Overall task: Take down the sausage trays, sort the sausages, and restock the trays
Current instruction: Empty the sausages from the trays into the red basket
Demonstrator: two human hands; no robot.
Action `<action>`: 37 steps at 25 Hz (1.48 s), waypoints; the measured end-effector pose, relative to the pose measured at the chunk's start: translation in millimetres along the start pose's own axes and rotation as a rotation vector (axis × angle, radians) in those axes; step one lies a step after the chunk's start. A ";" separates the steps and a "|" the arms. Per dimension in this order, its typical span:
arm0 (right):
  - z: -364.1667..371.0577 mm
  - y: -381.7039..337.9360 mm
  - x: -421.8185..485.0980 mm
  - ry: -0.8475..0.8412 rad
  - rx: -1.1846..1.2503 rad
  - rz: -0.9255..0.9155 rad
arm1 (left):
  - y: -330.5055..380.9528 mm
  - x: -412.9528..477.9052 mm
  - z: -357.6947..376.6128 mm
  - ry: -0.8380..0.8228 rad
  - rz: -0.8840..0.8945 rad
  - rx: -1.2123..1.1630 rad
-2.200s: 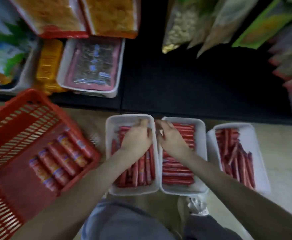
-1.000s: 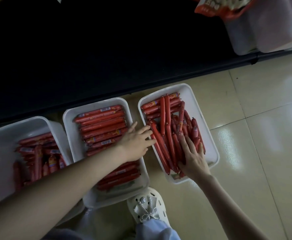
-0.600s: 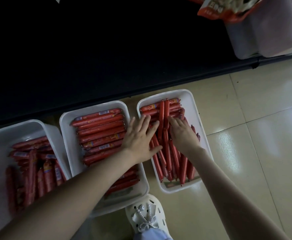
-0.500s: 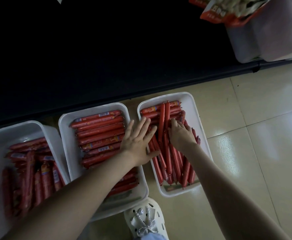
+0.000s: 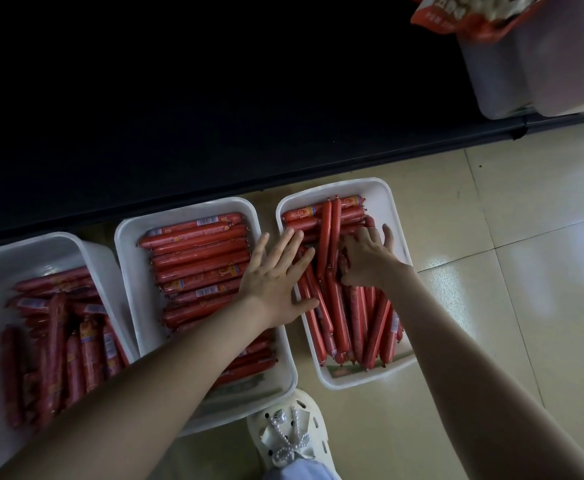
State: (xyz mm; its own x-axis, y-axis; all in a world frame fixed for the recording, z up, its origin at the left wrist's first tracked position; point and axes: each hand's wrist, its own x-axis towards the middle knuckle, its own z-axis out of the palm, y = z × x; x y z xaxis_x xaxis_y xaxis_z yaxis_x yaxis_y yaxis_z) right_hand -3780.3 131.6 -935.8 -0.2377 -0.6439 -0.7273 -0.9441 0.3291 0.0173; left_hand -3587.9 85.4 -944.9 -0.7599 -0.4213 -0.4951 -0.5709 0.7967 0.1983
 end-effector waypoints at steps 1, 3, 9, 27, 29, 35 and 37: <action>0.0 1.1 -4.1 0.027 -0.002 -0.007 | 0.0 -0.1 -0.2 0.001 0.006 -0.009; 2.9 -1.0 -16.2 0.082 0.004 -0.027 | -0.1 -1.1 -1.7 0.007 0.013 -0.027; 27.3 -16.6 -71.8 0.246 0.044 -0.174 | 13.1 -7.7 -14.4 0.018 0.038 -0.127; -45.3 -18.2 -112.5 0.679 0.598 -0.437 | 30.9 -17.1 -32.0 0.145 0.007 -1.017; -62.8 -32.1 -116.4 0.634 0.863 -0.400 | 22.0 -17.4 -41.3 0.290 -0.113 -1.243; -57.7 -64.4 -104.8 0.519 1.293 -0.398 | -9.9 -21.4 -55.9 0.239 -0.077 -1.248; -54.8 -63.0 -99.2 0.486 1.484 -0.353 | -8.2 -23.8 -57.5 0.308 -0.128 -1.246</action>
State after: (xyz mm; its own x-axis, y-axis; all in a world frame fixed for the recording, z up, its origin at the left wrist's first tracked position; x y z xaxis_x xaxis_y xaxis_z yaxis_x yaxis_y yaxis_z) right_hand -3709.8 136.9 -827.2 -0.3861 -0.8827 -0.2678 0.0131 0.2850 -0.9584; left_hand -3583.0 64.0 -886.1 -0.6230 -0.6792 -0.3879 -0.4220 -0.1257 0.8979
